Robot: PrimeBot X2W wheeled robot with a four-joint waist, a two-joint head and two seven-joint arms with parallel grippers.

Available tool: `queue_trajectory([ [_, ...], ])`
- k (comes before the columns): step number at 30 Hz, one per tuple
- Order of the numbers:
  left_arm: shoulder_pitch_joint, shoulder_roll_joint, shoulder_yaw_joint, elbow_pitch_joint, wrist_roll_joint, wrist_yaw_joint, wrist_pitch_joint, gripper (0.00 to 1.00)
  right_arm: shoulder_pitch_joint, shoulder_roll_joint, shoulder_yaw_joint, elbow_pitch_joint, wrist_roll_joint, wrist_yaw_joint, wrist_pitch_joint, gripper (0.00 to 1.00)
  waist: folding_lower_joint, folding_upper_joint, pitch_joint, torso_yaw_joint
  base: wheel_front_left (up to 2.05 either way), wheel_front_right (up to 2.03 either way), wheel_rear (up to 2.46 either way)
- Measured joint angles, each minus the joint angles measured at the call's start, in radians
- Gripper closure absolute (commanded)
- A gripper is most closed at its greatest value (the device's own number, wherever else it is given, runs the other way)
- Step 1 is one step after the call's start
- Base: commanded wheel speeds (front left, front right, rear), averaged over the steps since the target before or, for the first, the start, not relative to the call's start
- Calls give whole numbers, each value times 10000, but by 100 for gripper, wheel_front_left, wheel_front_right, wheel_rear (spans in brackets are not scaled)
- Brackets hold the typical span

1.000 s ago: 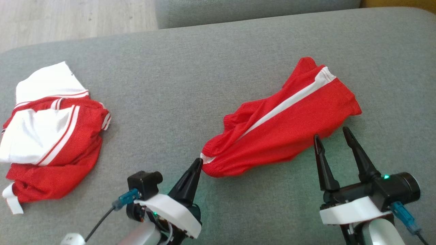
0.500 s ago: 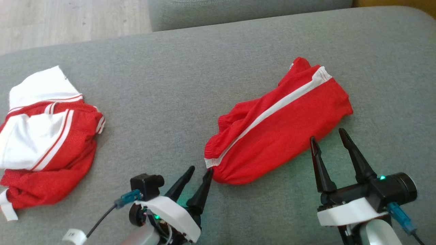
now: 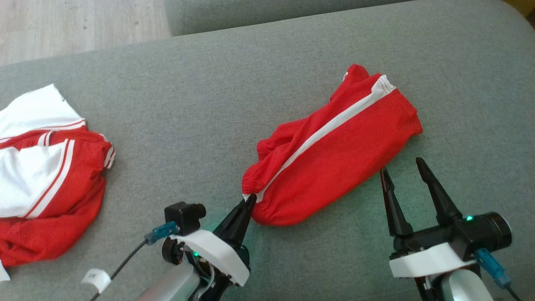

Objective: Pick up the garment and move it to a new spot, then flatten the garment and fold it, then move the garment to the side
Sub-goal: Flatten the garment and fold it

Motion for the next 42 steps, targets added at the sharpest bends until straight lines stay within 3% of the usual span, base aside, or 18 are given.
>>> queue_trajectory([
  [6,-18,215,-111,-288,136,-50,-370,100,3,2,-205,-27,44,0,0,0,0,0,-6,110,0,0,0],
  [11,-10,1476,-148,-1427,393,-19,-44,100,-20,2,-777,-121,782,2,0,0,0,0,-50,516,0,0,0],
  [14,-7,2401,-15,-2033,623,297,238,100,-110,-44,-853,77,1427,0,0,0,0,0,-57,774,0,0,0],
  [16,-16,2903,199,-2359,675,510,347,100,-282,-431,-481,449,2088,0,0,0,0,0,-42,945,0,0,0],
  [19,-57,3413,407,-2627,892,734,483,100,-792,-1501,548,1206,3409,0,0,0,0,0,27,1147,0,0,0],
  [20,-57,3413,407,-2627,892,734,483,100,-792,-1501,548,1206,3409,0,0,0,0,0,27,1147,0,0,0],
  [23,-304,3507,474,-2821,955,815,568,100,-1500,-2750,1852,1939,4581,0,107,0,0,0,154,1290,0,0,0],
  [28,-963,3496,477,-2997,1141,859,740,100,-3234,-4583,4069,2176,5873,2,1223,0,1,0,417,1444,0,0,0],
  [32,-1078,3430,468,-3014,1145,857,773,100,-4635,-5471,5285,2408,6750,0,2121,0,1,0,597,1517,0,0,0],
  [36,-1190,3346,428,-2989,1237,840,773,100,-5584,-5917,6146,3016,7306,0,2638,0,1,0,743,1631,0,0,0],
  [42,-1503,3170,405,-2826,1244,742,767,100,-6435,-6023,7271,3758,7946,0,2579,0,1,0,914,1835,0,0,0],
])
